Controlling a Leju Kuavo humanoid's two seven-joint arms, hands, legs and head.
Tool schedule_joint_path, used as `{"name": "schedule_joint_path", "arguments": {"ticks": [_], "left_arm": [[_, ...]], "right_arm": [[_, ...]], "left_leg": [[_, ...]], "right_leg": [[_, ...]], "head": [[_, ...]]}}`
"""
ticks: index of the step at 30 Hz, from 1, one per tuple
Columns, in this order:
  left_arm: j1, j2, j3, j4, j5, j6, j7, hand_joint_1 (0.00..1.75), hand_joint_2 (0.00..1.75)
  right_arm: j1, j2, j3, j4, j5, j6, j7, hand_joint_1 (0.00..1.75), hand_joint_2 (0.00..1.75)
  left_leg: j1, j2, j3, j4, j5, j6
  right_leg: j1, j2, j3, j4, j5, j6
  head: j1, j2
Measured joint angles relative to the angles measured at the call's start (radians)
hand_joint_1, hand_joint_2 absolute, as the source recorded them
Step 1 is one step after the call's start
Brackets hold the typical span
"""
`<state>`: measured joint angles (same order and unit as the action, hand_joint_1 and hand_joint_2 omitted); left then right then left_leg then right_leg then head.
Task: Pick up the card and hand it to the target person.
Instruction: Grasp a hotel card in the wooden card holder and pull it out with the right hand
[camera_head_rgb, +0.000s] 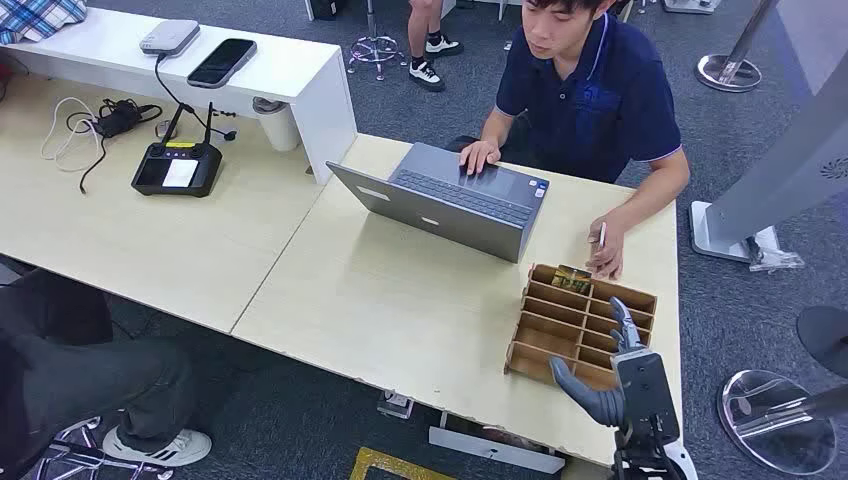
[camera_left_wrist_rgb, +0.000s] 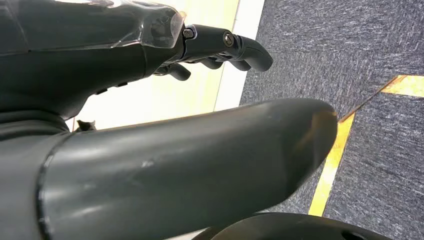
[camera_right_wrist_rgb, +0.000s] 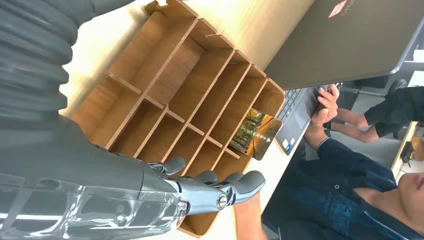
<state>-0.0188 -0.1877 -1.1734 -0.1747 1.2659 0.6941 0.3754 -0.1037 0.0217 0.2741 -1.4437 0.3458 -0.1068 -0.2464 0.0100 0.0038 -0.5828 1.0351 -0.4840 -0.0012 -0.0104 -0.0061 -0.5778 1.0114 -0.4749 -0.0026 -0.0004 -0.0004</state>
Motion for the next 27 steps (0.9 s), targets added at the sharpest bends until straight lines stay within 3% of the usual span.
{"name": "schedule_joint_path", "arguments": {"ticks": [14, 19, 24, 27], "left_arm": [[-0.002, 0.000, -0.016, -0.004, -0.012, -0.026, 0.004, 0.00, 0.00], [-0.002, 0.002, -0.017, -0.005, -0.012, -0.038, -0.012, 0.00, 0.00], [-0.001, 0.004, -0.017, -0.005, 0.004, -0.052, -0.027, 0.00, 0.00], [-0.001, 0.005, -0.017, -0.005, 0.007, -0.059, -0.034, 0.00, 0.00]], "right_arm": [[-0.026, 0.000, 0.014, 0.015, 0.049, 0.000, -0.006, 0.00, 1.75], [-0.101, 0.000, 0.062, 0.019, 0.335, -0.049, 0.006, 0.00, 1.75], [-0.260, 0.000, 0.161, 0.052, 0.739, -0.140, 0.069, 0.00, 1.75], [-0.353, 0.001, 0.231, 0.093, 0.907, -0.188, 0.112, 0.00, 1.75]], "left_leg": [[0.000, 0.000, 0.000, 0.000, 0.000, 0.000], [0.000, 0.000, 0.000, 0.000, 0.001, 0.000], [0.000, 0.001, 0.000, 0.000, 0.002, 0.000], [0.000, 0.001, 0.000, 0.000, 0.003, 0.000]], "right_leg": [[0.000, 0.000, 0.000, 0.000, 0.000, 0.000], [0.000, 0.000, 0.000, 0.000, 0.000, 0.000], [0.000, 0.001, 0.000, 0.000, 0.001, 0.000], [0.000, 0.000, 0.000, 0.000, 0.001, 0.000]], "head": [[0.000, 0.000], [0.000, 0.000], [0.000, 0.000], [0.000, 0.000]]}}
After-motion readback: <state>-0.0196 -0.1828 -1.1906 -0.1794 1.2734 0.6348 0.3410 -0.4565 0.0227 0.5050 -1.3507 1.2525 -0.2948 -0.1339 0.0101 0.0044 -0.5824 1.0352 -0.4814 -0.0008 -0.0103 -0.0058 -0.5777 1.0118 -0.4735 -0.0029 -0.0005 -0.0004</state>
